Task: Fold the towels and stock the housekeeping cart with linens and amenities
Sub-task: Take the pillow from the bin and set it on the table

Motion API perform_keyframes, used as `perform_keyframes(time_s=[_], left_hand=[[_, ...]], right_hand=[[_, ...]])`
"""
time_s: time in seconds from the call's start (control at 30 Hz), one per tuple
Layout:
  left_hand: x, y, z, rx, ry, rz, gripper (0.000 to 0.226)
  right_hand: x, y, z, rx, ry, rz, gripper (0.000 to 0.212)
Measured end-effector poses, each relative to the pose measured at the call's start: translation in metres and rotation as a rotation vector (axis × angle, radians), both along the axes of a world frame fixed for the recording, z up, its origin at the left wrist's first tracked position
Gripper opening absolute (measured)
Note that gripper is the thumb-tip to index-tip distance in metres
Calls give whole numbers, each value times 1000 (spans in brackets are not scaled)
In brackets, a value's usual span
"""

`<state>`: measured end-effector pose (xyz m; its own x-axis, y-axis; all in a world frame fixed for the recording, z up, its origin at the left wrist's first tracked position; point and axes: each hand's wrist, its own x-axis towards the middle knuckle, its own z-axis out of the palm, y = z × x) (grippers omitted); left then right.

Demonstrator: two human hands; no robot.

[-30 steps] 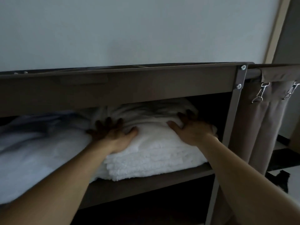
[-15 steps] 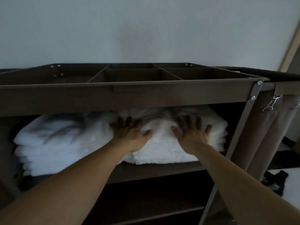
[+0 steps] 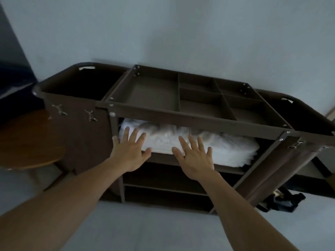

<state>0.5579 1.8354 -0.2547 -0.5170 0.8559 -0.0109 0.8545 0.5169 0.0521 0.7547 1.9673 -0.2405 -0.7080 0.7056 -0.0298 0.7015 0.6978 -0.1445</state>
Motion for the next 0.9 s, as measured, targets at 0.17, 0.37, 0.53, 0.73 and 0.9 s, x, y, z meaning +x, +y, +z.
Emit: perform_keyframes(time_s=[0.17,0.37,0.53,0.73,0.9], left_hand=[[8,-89,30,26,-67,194,74],[-4,-182,53,78,-68,404,74],[-50,-274,51,125,-78,578,77],[-151,-393,42,195,-74,773,77],[-245,-481,49,176,-63,833,71]], right_hand=[[-25,-66,34,-29,-17,142,84],[-69,-148,55,8,-55,346,76],[-139,-228,61,63,-69,569,73],[-264,-329,65,100,-64,741,76],[-383,-415,68,83,-98,792,75]])
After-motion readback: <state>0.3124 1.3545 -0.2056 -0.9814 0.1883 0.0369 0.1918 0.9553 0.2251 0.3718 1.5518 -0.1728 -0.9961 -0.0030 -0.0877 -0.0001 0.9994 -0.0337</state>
